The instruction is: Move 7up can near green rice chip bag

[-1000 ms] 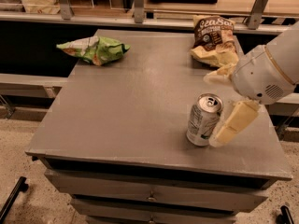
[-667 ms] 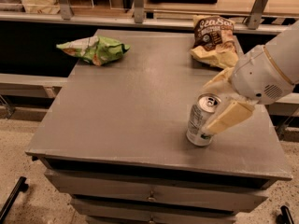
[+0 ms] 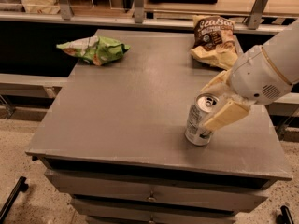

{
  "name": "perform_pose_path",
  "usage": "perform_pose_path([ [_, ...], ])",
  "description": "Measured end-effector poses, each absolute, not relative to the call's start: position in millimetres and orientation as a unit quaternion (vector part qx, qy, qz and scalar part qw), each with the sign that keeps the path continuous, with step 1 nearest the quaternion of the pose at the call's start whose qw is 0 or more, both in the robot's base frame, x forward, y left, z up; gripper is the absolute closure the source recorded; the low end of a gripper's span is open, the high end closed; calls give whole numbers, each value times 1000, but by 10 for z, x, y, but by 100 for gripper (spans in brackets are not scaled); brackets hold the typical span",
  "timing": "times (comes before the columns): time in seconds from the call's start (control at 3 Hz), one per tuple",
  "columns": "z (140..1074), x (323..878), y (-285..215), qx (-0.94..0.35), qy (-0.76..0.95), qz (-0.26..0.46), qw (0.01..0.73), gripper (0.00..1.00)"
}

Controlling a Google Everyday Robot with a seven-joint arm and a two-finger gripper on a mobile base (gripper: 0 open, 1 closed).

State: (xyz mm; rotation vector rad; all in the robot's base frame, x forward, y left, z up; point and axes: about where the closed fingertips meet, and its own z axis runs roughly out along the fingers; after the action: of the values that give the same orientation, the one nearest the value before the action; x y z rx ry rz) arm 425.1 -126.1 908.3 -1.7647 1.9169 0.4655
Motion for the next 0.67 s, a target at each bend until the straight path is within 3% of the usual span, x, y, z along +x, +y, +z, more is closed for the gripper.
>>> perform_pose_path([
  [0.33,9082,4250,-1250,-647,702,171,245,100],
  [0.67,9081,4293,-1222,-648,702,171,240,100],
])
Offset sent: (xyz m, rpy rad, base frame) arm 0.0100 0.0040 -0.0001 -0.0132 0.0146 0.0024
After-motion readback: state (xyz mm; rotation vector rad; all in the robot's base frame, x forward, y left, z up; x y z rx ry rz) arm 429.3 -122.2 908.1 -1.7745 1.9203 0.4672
